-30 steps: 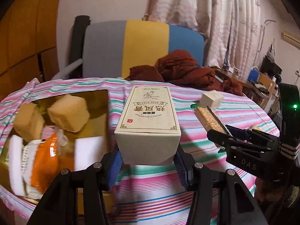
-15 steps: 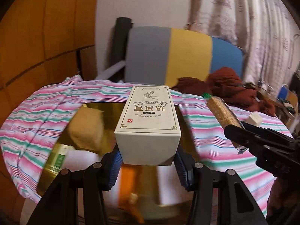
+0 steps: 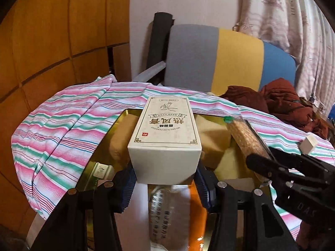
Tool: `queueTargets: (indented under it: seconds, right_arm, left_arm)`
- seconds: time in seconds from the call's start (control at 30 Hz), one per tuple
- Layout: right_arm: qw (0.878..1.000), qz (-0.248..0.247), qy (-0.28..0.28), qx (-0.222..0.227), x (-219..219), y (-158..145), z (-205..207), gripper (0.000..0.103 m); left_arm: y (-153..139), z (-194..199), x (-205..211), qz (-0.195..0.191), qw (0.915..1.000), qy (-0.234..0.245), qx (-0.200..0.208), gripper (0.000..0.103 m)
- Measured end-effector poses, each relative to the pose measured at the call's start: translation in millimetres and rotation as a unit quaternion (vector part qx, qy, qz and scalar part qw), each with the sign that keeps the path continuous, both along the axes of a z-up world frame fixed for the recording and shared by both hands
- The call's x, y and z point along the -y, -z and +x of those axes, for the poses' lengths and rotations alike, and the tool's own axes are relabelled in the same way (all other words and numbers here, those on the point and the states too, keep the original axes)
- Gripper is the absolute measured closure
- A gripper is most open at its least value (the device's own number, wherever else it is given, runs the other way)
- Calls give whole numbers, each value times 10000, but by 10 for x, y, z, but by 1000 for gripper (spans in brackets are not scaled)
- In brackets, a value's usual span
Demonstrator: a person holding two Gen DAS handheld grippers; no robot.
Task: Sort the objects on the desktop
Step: 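Carry the tea box and cracker pack into the gold tray and open both tools, then move both empty tools back to the striped cloth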
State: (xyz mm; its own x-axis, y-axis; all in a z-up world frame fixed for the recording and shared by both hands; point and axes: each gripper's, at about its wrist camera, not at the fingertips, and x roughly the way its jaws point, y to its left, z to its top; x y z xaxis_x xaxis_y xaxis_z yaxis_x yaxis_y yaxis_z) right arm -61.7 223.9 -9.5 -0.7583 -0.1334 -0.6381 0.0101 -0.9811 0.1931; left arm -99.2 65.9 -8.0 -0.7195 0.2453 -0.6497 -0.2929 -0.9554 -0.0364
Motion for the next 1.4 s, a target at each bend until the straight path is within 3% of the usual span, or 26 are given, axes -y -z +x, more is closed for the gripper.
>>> queueTargets:
  seconds: [0.27, 0.5, 0.67, 0.8, 0.93, 1.07, 1.23, 1.4]
  right_arm:
    - [9995, 9, -114, 293, 81, 155, -191, 52]
    - [9995, -88, -129, 279, 78, 203, -177, 45]
    - [9996, -198, -44, 215, 26, 185, -122, 44]
    - [9995, -272, 38, 183, -17, 181, -73, 42]
    - [9994, -300, 116, 131, -46, 169, 19, 41]
    - [9992, -341, 186, 92, -60, 162, 109, 41]
    - [9993, -322, 200, 50, -65, 155, 199, 40]
    - [9989, -394, 257, -20, -121, 137, 297, 40]
  left_arm:
    - [23, -107, 37, -152, 9996, -247, -9, 50]
    - [75, -170, 76, -399, 9977, -499, 216, 49]
    - [23, -146, 98, -554, 9960, -692, 63, 49]
    - [-30, -170, 149, -327, 9978, -580, 70, 49]
    - [-124, -88, 163, -10, 9998, -71, -209, 43]
    - [-101, -142, 223, 483, 9985, 224, 101, 43]
    - [-127, -85, 244, 511, 9983, 275, -12, 32]
    - [-180, 8, 251, 558, 9979, 316, -84, 32]
